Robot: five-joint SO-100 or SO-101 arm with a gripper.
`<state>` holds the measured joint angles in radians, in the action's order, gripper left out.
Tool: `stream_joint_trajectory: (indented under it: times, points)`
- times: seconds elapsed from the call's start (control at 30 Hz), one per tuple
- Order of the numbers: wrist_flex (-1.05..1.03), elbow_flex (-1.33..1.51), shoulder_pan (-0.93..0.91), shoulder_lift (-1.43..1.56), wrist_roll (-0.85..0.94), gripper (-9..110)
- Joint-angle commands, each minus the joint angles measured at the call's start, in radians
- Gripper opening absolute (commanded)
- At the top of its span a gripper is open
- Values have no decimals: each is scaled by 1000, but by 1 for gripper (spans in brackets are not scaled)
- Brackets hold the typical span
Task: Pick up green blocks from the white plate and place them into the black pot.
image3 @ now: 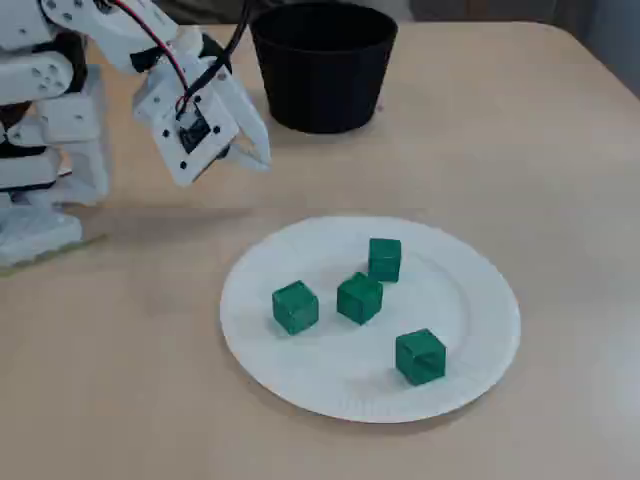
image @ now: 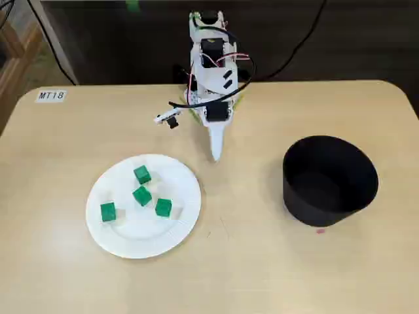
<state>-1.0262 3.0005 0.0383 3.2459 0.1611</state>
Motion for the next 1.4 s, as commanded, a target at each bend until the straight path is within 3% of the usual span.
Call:
stream_joint_trajectory:
  times: [0.0, 0.23, 0.53, 0.6, 0.7, 0.93, 1.1, 1.27, 1.37]
  points:
    - [147, 32, -89, 8, -86, -2]
    - [149, 32, -89, 8, -86, -2]
    - [127, 0, -49, 8, 14, 31]
    - [100, -2, -43, 8, 6, 26]
    - [74, -8, -60, 8, -20, -2]
    - [61, -60, -74, 8, -35, -2]
    - [-12, -489, -72, -198, -92, -2]
    - [-393, -1299, -147, -857, 118, -2]
    - [-492, -1453, -279, -1039, 202, -2]
